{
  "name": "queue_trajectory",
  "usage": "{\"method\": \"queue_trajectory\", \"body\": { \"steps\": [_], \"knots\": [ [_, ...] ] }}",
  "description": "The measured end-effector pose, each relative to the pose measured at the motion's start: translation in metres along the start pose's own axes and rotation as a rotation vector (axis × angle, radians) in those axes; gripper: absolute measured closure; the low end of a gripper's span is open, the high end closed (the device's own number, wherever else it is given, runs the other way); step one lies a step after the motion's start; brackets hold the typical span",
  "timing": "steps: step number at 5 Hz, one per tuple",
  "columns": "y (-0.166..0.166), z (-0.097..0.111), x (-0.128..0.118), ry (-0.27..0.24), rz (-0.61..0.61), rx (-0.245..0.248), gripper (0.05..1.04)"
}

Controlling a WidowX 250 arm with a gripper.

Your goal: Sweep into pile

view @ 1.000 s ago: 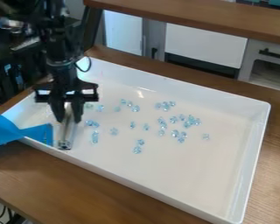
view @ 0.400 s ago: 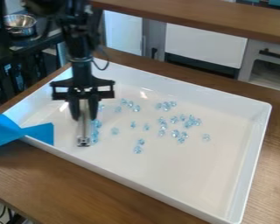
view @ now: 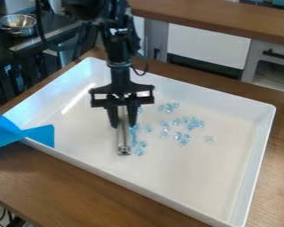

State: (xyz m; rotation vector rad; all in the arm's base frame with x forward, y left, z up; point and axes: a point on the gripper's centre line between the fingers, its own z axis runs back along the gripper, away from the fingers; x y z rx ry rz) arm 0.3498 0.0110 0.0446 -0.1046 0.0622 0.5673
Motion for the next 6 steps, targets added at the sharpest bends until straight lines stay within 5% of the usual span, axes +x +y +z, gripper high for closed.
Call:
{"method": "queue_trajectory", "body": {
  "steps": [6],
  "knots": [
    [-0.122, -0.011, -0.020, 0.045, 0.046, -0.040, 0.733]
  ]
}}
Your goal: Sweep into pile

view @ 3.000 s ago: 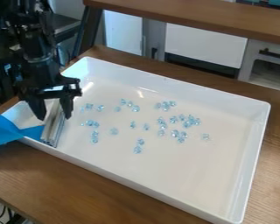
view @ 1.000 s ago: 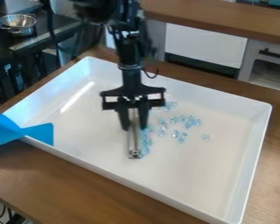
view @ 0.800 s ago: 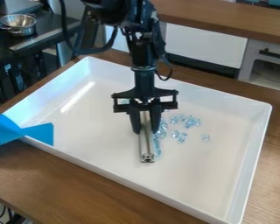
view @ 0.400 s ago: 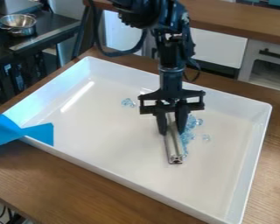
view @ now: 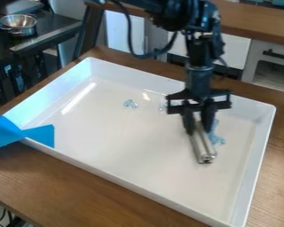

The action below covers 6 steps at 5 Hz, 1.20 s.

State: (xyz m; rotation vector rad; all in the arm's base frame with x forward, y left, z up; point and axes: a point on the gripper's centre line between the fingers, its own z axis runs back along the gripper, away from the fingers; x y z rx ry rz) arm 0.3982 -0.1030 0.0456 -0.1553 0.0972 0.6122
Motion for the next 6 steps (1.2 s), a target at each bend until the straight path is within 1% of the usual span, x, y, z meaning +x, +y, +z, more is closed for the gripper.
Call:
{"method": "queue_trajectory", "body": {
  "steps": [1, 2, 3, 4, 5, 6],
  "knots": [
    [-0.028, -0.004, -0.010, 0.025, -0.003, -0.009, 0.733],
    [-0.043, -0.005, -0.014, 0.047, 0.000, -0.008, 0.733],
    [-0.047, 0.001, -0.016, 0.075, -0.001, -0.020, 0.733],
    [-0.036, 0.018, -0.016, 0.126, -0.023, -0.066, 0.733],
    [-0.002, 0.083, -0.011, 0.135, -0.062, -0.170, 0.733],
    [0.057, 0.114, 0.008, 0.155, -0.100, -0.199, 0.733]
  ]
}}
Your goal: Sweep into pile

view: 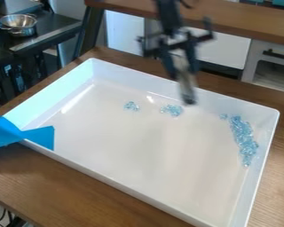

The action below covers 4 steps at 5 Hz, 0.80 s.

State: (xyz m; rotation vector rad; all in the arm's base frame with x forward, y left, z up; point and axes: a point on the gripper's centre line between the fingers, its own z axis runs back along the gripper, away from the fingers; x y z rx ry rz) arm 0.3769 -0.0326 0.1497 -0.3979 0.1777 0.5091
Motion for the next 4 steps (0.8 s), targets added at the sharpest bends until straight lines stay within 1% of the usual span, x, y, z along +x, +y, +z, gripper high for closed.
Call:
{"method": "queue_trajectory", "body": {
  "steps": [1, 2, 3, 4],
  "knots": [
    [0.041, 0.017, 0.005, 0.008, -0.089, 0.052, 0.733],
    [0.081, 0.032, 0.023, -0.045, -0.140, 0.099, 0.733],
    [0.124, 0.018, 0.052, -0.054, -0.157, 0.183, 0.733],
    [0.136, 0.014, 0.062, -0.096, -0.177, 0.227, 0.733]
  ]
}}
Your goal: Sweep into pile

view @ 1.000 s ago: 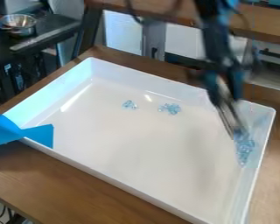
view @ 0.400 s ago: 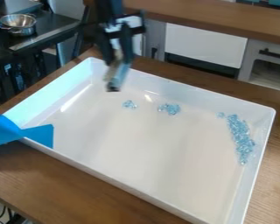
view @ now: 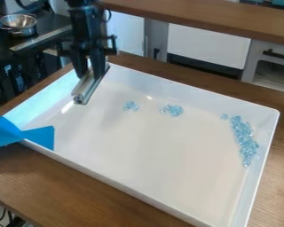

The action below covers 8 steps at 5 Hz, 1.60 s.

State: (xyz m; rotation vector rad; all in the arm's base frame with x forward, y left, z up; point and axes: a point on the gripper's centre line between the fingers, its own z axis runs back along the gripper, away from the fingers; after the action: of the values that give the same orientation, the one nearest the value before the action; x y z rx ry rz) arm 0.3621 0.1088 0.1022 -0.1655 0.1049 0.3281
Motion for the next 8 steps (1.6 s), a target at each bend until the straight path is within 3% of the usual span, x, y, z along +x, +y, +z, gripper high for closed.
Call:
{"method": "queue_trajectory", "body": {
  "steps": [2, 4, 6, 7, 8],
  "knots": [
    [-0.011, -0.025, 0.002, -0.001, 0.033, 0.062, 0.733],
    [-0.027, -0.054, 0.005, 0.036, 0.048, 0.128, 0.733],
    [-0.045, -0.053, 0.008, 0.035, 0.060, 0.128, 0.733],
    [-0.068, -0.056, 0.001, 0.063, 0.034, 0.110, 0.733],
    [-0.089, -0.057, -0.003, 0.059, 0.024, 0.105, 0.733]
  ]
}}
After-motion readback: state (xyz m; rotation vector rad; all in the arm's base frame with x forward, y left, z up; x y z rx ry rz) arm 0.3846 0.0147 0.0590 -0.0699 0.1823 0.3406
